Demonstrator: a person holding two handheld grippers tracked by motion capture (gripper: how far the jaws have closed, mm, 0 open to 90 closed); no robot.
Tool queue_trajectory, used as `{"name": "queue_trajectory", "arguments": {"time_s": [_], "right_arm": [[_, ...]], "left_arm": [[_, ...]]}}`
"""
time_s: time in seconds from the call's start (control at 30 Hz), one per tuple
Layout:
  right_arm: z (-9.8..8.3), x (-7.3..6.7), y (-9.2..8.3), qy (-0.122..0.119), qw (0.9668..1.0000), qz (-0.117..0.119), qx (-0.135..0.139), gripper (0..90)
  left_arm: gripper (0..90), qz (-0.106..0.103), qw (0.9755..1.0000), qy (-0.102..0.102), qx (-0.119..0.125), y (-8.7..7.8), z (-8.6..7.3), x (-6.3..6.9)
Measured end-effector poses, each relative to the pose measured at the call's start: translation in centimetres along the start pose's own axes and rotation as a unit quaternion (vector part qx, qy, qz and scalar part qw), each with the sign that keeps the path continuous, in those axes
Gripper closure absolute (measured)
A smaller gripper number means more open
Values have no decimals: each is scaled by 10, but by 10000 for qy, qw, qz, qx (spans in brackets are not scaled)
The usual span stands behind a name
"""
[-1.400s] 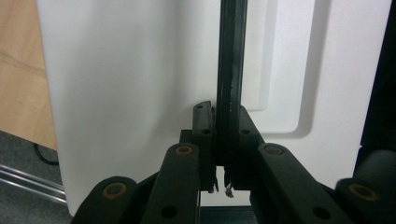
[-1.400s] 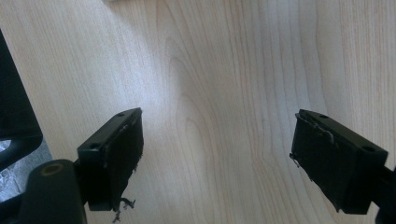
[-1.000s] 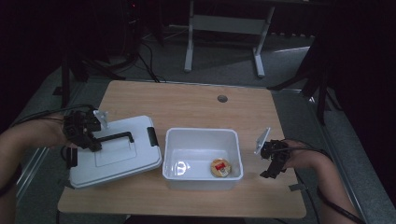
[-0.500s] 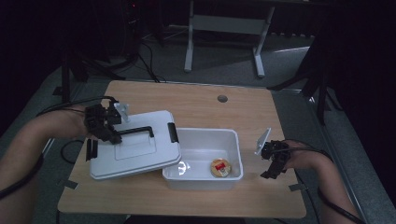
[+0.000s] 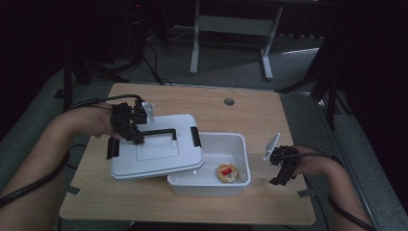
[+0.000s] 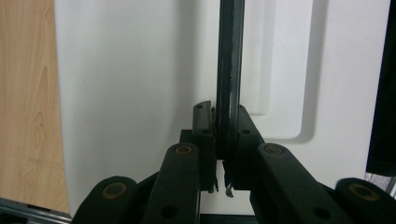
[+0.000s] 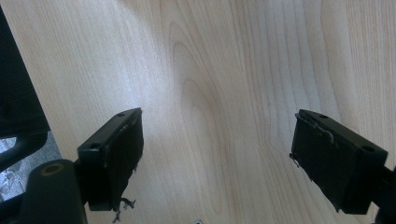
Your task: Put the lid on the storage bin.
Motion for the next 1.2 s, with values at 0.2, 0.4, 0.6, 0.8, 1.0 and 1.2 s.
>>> {"name": "queue_trajectory", "arguments": {"time_s": [0.2,0.4,0.6,0.8,1.0,1.2], "right_arm": [[0,-1,-1,18,10000,-12,23,170],[-1,-2,0,8,10000,-16,13,177],[-4,-2,0,24,10000,-13,3,175],[-6,-3,0,27,10000,-7,31,175],[-9,-4,0,69,10000,-12,47,175],[-13,-4,2,78,10000,14,24,174]], "left_arm": [[833,-52,9998,170,45,2,22,2],[833,-38,9995,293,56,8,43,4],[834,-27,9989,446,118,13,62,6],[834,-68,9978,580,305,16,84,11],[834,-103,9964,738,395,22,105,15],[833,-138,9944,927,481,27,121,22]]}}
Point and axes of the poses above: each handheld gripper's, and its own axes: y roughly forward along the jaws, z roughly out of its top, x roughly to its right, the point moved 5 cm from there along y, roughly forward along the jaws, and after that the axes turned 9 degrees about z, right-handed, at the moved point
